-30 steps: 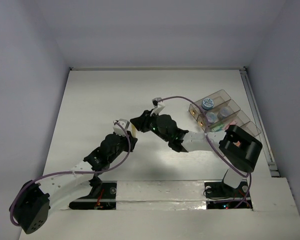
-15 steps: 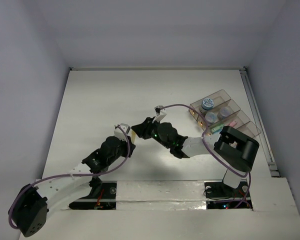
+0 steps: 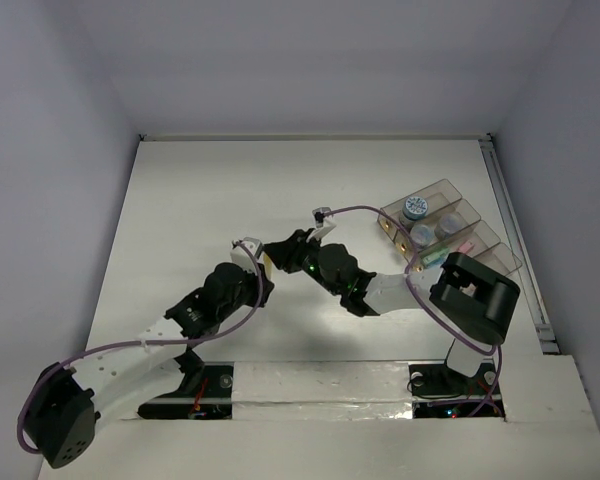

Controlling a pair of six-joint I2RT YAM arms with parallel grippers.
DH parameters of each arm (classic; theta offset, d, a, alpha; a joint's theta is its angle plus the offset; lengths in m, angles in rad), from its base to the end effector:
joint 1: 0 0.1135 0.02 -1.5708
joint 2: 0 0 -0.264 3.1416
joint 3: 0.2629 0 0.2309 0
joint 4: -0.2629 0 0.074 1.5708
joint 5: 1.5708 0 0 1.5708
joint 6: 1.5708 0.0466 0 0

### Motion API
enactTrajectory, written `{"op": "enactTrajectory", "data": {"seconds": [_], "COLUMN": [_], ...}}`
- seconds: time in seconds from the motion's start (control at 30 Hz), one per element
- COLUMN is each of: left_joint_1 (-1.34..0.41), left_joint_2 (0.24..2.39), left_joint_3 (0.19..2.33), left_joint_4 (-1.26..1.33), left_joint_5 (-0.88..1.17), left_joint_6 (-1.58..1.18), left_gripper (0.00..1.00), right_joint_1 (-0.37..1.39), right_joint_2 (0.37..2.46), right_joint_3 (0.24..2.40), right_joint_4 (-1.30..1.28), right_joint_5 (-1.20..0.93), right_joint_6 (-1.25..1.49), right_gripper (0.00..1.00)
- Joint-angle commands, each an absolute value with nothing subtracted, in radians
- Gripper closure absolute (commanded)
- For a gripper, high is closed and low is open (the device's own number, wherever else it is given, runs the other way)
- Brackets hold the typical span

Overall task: Sort the stationery into containers
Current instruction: Close the pen cap on the pen, then place the pen in the storage box.

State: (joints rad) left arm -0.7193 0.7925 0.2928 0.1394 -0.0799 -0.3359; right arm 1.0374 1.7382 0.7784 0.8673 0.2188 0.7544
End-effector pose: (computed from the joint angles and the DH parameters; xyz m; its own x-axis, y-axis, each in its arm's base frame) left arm 0.1317 -0.1104 0.2049 -0.4483 -0.0441 -0.8928 0.4796 0.8310 -0.2819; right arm 0.1918 0.3049 0.2146 -0.5346 0.4094 -0.7393 -0.5003 0.5518 0.6673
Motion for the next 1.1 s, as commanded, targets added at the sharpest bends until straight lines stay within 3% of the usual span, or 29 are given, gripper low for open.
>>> {"op": "enactTrajectory", "data": {"seconds": [0.0,0.53,0.93,1.07], "left_joint_1": [-0.686,-0.686,-0.686,-0.686], "left_joint_2": [0.756,0.712,0.7,0.635], "left_joint_3": [0.547,0.6,0.43,0.396], "left_joint_4": [0.727,0.672,0.65,0.62], "left_joint_5": [-0.232,-0.27,-0.086,-0.054], "left_joint_6": [-0.347,-0.327,-0.434,-0.437], "left_gripper": [1.0,1.0,1.0,0.7], "right_joint_1": [1.167,1.146,1.023,0.933], "right_joint_2": [1.796,1.732,1.64,1.67], "right_joint_3": [0.678,0.611,0.816,0.917], "right_joint_4": [0.545,0.543,0.39,0.374], "right_joint_5": [-0.077,-0.026,0.192,0.221], "right_joint_6": [0.765,0.744,0.709,0.709], "right_gripper": [1.0,1.0,1.0,1.0]}}
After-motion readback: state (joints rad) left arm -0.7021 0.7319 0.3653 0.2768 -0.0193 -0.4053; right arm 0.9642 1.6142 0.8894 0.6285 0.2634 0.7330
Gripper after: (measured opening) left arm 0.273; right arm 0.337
